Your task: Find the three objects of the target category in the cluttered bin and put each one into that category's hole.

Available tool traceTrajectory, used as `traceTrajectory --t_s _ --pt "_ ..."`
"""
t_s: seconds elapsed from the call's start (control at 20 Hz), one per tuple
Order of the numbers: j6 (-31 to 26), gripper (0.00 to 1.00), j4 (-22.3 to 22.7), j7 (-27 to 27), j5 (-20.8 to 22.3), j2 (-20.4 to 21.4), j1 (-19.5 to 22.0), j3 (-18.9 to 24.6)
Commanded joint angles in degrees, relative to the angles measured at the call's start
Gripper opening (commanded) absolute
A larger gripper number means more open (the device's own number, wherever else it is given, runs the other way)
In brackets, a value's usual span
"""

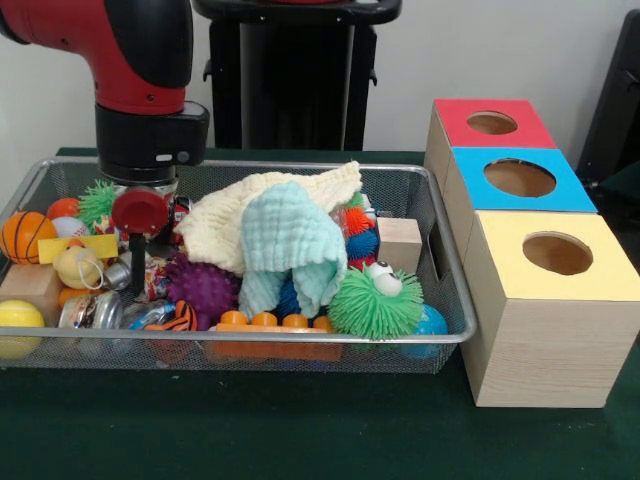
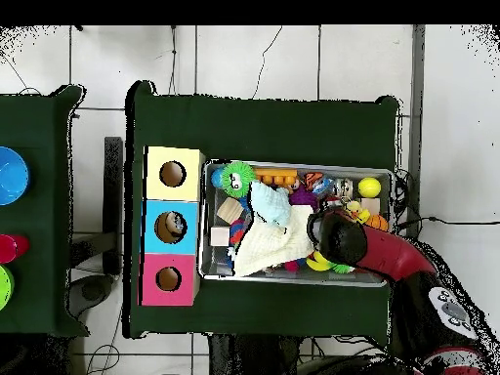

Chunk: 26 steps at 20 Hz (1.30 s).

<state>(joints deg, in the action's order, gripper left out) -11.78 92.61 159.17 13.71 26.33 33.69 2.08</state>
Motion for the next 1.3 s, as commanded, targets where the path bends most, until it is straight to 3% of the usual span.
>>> traceTrajectory --t_s 0.05,0.3,0.55,0.8,1.3 --pt "1.55 1.0 -1.97 -2.43 2.66 -3.42 -0.05 2.91" --pt "1.46 1.0 -2.01 -2.48 2.33 -3.58 0.23 3.78" --pt "-2.13 1.0 -7.02 -6.3 2.47 -5.61 1.55 6.24" --pt "-5.73 1.0 -9.25 -7.45 1.88 -4.93 1.17 6.51" --pt "-5.83 1.0 -10.94 -7.28 1.81 -6.49 1.61 7.74"
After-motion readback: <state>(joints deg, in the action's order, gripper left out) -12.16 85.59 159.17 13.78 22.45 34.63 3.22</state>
